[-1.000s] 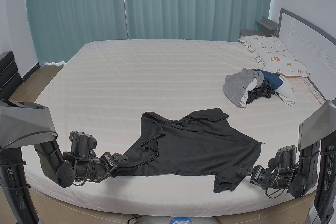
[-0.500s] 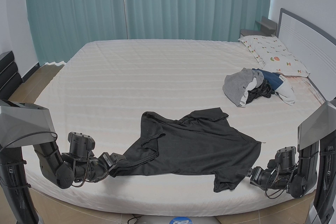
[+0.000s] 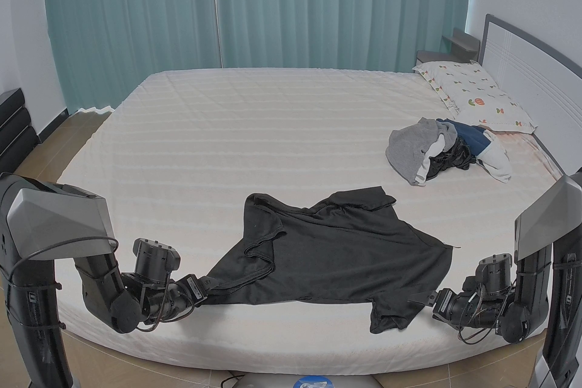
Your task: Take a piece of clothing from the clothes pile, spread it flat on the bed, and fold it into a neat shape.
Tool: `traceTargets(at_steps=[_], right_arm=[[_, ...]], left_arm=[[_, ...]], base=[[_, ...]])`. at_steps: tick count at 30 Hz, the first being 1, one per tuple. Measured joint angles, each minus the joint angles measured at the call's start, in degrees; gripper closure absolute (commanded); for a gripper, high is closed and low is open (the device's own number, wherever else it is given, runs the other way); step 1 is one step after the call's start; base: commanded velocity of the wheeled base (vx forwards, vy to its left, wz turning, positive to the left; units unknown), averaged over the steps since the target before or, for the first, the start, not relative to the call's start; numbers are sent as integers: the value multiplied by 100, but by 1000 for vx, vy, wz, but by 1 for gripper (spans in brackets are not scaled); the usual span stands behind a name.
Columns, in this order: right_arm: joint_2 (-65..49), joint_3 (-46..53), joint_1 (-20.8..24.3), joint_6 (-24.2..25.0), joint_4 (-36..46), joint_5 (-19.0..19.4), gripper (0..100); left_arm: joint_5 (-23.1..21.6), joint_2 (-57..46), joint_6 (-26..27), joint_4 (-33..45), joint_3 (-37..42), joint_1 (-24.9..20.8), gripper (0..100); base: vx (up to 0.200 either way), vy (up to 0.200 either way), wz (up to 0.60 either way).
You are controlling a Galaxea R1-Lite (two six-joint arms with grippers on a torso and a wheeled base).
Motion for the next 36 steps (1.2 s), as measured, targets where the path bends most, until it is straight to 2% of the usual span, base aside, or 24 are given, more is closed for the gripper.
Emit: traceTargets(at_steps=[6,9,10,14,18,19,29,36], right_arm=[[80,0,22,5,-257,-68,0],[182,-29,74,-6,-396,-265,0],[221,-44,90,-12,-402,-339,0],[375,-160,193,-44,-405,-638,0],[480,-274,263,-56,-405,-717,0],[505,-319,276,-61,-405,-722,100],[610,-560,254,-83,-405,-911,100],[358,-278,71,-187,-407,-958,100]], left_arm=[[140,226,129,26,-219,-187,0],[161,286,134,30,-267,-217,0],[178,302,137,33,-278,-232,100],[343,380,137,30,-339,-291,100],[380,427,129,6,-369,-305,100],[383,435,126,2,-369,-306,100],[391,440,79,-2,-241,-179,100],[389,358,74,13,-156,-22,100]], base=[[0,0,0],[0,0,0],[0,0,0],[0,0,0],[0,0,0],[0,0,0],[0,0,0],[0,0,0]])
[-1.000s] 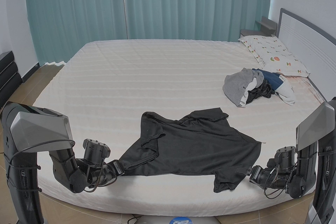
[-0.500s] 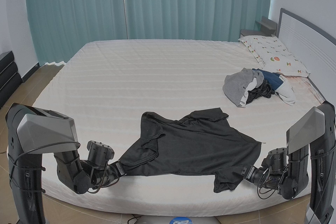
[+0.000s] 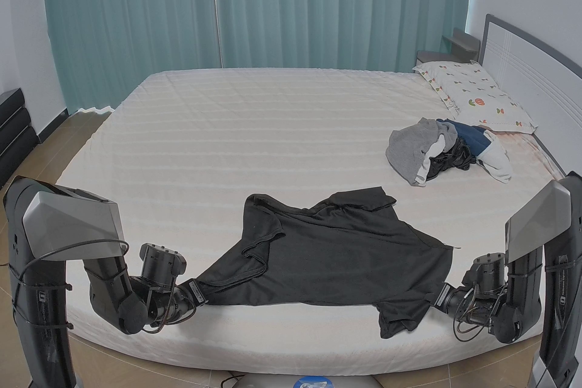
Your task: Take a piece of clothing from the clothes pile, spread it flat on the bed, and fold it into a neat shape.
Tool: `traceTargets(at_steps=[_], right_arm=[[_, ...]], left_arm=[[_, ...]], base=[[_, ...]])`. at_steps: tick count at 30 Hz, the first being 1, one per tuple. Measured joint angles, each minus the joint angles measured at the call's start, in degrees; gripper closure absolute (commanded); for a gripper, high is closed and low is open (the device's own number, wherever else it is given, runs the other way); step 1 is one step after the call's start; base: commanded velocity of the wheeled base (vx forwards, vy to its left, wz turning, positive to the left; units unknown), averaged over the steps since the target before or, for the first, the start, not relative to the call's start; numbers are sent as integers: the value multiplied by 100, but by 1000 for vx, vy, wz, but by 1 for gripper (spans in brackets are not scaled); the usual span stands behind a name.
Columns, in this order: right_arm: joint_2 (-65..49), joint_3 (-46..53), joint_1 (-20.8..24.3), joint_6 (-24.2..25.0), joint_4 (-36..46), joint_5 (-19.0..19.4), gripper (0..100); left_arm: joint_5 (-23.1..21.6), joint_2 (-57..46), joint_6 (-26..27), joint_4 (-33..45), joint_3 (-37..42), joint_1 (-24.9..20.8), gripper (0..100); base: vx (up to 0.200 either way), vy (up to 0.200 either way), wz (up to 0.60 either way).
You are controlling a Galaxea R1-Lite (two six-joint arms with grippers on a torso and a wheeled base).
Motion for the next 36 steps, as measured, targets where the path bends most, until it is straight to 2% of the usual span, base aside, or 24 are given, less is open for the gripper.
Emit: traceTargets(at_steps=[5,9,12,15,18,21,25,35,36], right_arm=[[-408,328,-334,-600,0,224,100],[-769,603,-662,-925,0,816,100],[-998,722,-894,-1109,20,1000,100],[-1158,767,-1019,-1306,205,1037,100],[-1270,778,-1083,-1576,484,1052,100],[-1395,789,-1136,-1875,950,1063,100],[-1701,789,-1190,-2086,1571,1068,100],[-2527,427,-1167,-2206,3583,1129,100],[-2558,334,-1184,-2217,3701,1145,100]], left_arm=[[-9,-180,-13,23,197,107,100],[-35,-430,-13,45,494,168,100],[-71,-673,0,127,736,185,100],[-99,-885,16,521,868,194,100],[-156,-1057,29,1239,870,183,100],[-219,-1219,66,1919,794,166,100],[-257,-1370,166,2349,697,129,100],[-294,-1468,238,2620,600,12,100],[-315,-1468,238,2628,595,-7,0]], base=[[0,0,0],[0,0,0],[0,0,0],[0,0,0],[0,0,0],[0,0,0],[0,0,0],[0,0,0],[0,0,0]])
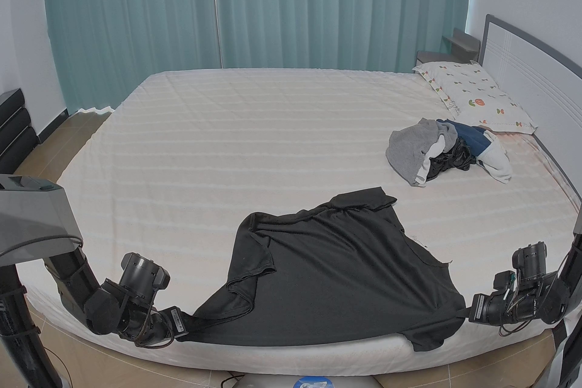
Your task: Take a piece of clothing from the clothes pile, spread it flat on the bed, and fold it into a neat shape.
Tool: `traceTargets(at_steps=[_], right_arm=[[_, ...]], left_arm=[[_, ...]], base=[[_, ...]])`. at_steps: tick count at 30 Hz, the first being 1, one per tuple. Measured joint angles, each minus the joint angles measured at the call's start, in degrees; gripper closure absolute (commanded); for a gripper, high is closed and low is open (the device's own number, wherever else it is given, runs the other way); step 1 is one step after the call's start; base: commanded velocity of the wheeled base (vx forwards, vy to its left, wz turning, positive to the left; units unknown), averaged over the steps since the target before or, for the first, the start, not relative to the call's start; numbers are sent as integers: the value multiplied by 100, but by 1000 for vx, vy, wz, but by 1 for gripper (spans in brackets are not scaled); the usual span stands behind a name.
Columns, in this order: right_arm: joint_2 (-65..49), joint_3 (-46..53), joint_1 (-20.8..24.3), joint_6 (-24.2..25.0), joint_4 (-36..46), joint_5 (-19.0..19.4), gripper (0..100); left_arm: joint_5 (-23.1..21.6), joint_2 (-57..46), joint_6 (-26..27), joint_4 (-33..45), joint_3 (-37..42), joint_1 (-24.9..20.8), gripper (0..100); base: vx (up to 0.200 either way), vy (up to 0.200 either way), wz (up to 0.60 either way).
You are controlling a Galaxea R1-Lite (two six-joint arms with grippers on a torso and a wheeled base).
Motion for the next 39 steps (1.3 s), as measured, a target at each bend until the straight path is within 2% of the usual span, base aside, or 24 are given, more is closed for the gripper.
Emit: traceTargets(at_steps=[2,3,8,12,18,22,28,32,39], right_arm=[[0,-124,-39,-39,84,9,100],[38,-174,-67,-85,79,6,0],[413,-267,-196,-350,-313,27,0],[623,-238,-251,-279,-759,88,0],[766,-321,-265,750,-1320,123,0],[884,-380,-151,1246,-1714,126,0],[1218,-425,82,2014,-2232,173,0],[1441,-457,184,2297,-2406,240,0],[1744,-424,263,2365,-2834,255,0]], left_arm=[[-45,1,2,13,-9,-28,0],[-66,6,2,17,-11,-39,0],[-128,52,9,38,-20,-69,0],[-148,61,5,35,-63,-23,0],[-191,-11,-180,-6,-461,140,0],[-210,-22,-455,-20,-942,154,0],[-213,141,-725,-24,-1919,-45,0],[-212,386,-775,-2,-2486,-367,0],[-79,1073,-808,24,-3495,-968,0]], base=[[0,0,0],[0,0,0],[0,0,0],[0,0,0],[0,0,0],[0,0,0],[0,0,0],[0,0,0],[0,0,0]])
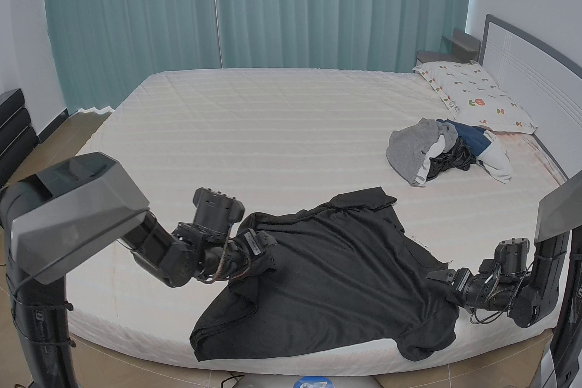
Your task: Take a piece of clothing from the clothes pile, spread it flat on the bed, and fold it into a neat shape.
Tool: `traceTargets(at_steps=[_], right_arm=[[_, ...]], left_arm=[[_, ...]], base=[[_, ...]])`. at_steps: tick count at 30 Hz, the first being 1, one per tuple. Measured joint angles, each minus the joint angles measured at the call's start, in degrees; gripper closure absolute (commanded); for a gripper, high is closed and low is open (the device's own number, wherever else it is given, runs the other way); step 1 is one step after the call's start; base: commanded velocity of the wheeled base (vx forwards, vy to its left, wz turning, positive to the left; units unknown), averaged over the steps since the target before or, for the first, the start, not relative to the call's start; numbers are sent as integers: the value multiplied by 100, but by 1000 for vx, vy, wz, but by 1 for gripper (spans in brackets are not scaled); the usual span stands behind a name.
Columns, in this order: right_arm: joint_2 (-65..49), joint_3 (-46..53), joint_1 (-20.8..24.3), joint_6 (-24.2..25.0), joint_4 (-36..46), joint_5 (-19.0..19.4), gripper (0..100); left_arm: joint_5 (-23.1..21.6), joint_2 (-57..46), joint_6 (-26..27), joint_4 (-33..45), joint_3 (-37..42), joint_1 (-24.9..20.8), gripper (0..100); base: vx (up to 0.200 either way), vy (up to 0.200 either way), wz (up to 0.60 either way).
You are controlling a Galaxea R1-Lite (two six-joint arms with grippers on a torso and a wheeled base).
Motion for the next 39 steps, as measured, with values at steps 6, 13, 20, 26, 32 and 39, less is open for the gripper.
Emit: traceTargets(at_steps=[6,13,20,26,32,39], right_arm=[[199,88,68,6,-249,-20,0],[333,145,102,-33,-325,-38,0],[391,162,168,-52,-333,-61,0],[439,167,179,-84,-374,-93,0],[562,254,185,-121,-788,-151,0],[695,339,204,-165,-867,-156,0]], left_arm=[[183,500,-484,-22,-621,-363,0],[300,795,-658,-60,-819,-540,0],[402,942,-631,-77,-807,-734,0],[585,1062,-440,-145,-916,-767,0],[906,1202,-115,-143,-968,-800,0],[1409,1449,171,-143,-1145,-796,0]], base=[[0,0,0],[0,0,0],[0,0,0],[0,0,0],[0,0,0],[0,0,0]])
